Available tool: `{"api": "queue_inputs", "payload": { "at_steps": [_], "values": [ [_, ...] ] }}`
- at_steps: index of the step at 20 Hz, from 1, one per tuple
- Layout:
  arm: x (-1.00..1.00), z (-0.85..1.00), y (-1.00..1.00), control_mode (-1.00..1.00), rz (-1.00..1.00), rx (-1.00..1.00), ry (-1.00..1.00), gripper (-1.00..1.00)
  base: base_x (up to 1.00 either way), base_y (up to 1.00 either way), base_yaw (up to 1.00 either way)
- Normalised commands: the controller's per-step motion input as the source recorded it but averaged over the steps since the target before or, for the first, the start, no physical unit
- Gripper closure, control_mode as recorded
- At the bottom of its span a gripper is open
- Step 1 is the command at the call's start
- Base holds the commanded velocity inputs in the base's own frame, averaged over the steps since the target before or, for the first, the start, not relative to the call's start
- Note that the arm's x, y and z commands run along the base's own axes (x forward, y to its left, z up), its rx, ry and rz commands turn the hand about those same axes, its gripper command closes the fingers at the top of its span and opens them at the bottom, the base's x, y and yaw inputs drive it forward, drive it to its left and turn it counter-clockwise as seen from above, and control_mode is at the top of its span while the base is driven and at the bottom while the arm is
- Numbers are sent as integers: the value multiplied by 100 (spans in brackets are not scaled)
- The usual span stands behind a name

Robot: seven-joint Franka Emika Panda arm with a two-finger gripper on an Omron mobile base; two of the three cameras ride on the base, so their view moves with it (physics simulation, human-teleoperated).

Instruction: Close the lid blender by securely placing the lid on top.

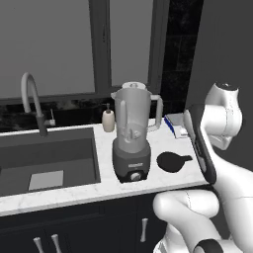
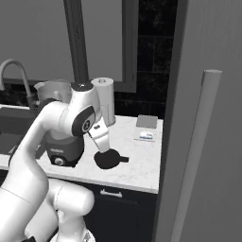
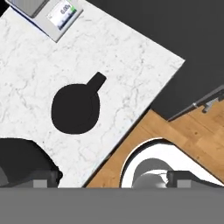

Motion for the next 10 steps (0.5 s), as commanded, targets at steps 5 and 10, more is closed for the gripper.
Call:
{"api": "queue_inputs", "payload": {
  "at_steps": [5,10],
  "values": [
    [8,-39,-50,-100,-25,0,16,-100,0,0,0],
    [29,-33,-17,-100,-19,2,19,-100,0,0,0]
  ]
}}
